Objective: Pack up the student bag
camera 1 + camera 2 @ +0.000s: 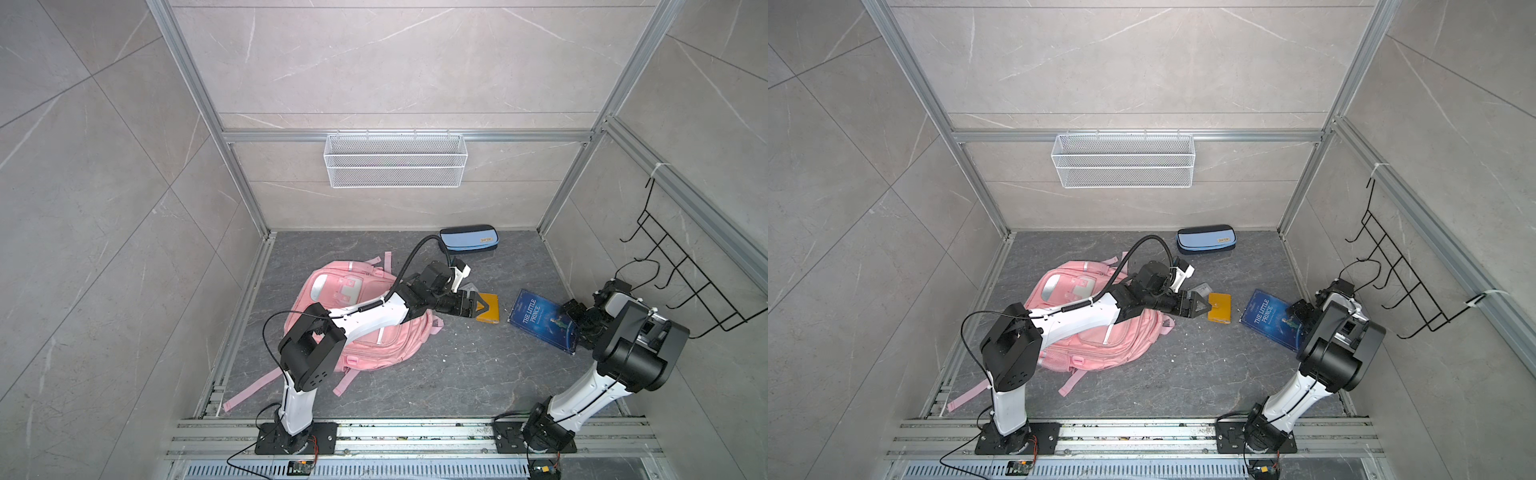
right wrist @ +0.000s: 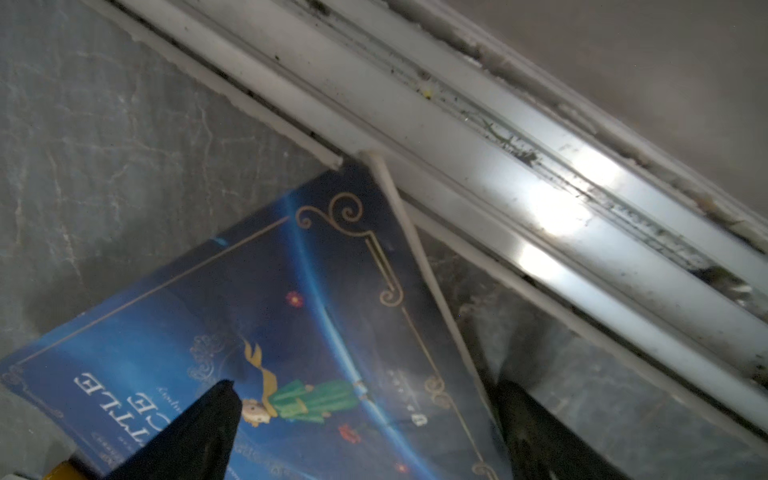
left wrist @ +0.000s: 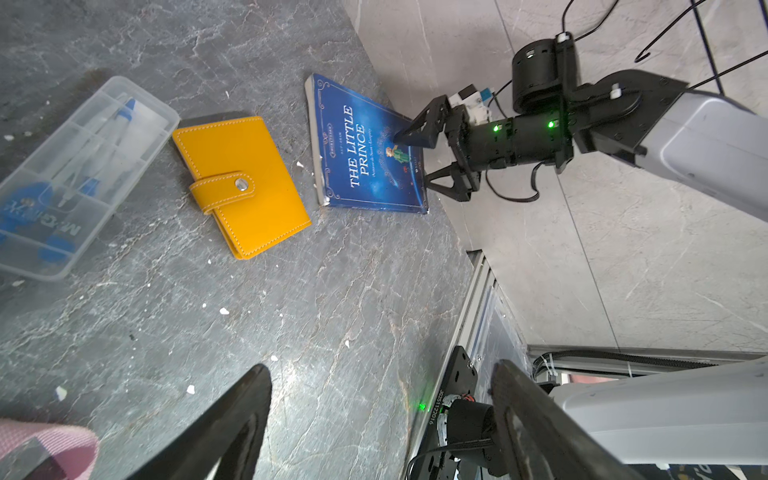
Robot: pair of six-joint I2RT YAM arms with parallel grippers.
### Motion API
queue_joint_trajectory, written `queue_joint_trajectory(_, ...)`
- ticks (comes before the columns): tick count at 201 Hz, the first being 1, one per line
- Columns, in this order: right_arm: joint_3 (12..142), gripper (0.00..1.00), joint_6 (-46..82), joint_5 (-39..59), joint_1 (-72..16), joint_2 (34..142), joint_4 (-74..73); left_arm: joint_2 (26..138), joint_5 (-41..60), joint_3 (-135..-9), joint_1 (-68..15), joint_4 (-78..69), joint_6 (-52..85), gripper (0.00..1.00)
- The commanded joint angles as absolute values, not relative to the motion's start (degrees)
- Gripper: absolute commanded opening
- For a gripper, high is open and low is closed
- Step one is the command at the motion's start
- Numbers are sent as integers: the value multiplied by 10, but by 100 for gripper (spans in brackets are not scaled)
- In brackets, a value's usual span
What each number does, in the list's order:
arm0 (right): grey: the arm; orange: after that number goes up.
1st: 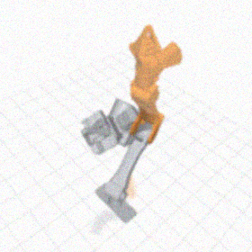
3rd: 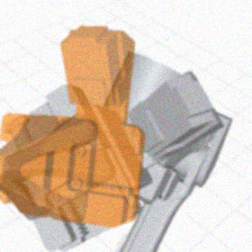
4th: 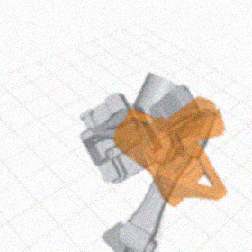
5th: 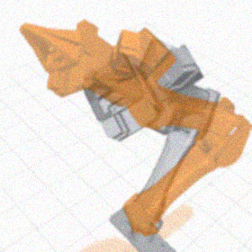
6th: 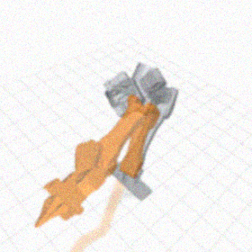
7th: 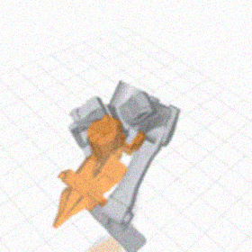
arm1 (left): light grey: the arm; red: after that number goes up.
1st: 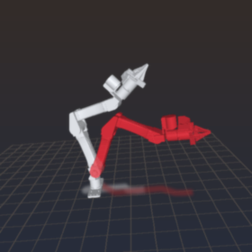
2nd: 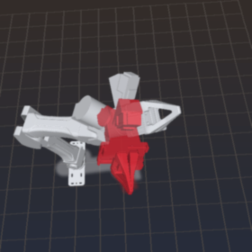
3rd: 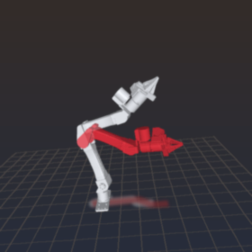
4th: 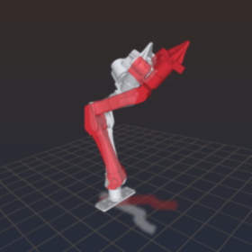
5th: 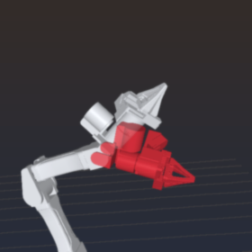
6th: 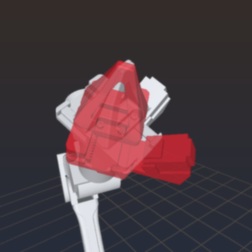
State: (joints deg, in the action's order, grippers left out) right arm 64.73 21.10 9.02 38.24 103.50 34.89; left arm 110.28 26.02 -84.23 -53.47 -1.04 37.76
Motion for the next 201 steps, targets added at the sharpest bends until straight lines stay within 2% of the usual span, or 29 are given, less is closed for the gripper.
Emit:
queue_joint_trajectory(1,621,99,200,105,357,1015,362,1116,270,-877,-533,-14,375,84)
queue_joint_trajectory(86,554,98,239,78,233,978,353,1118,254,-859,-530,-18,397,81)
queue_joint_trajectory(146,501,98,309,85,133,935,342,1167,219,-926,-522,56,403,78)
queue_joint_trajectory(201,564,100,267,51,158,908,398,1197,229,-950,-535,46,412,77)
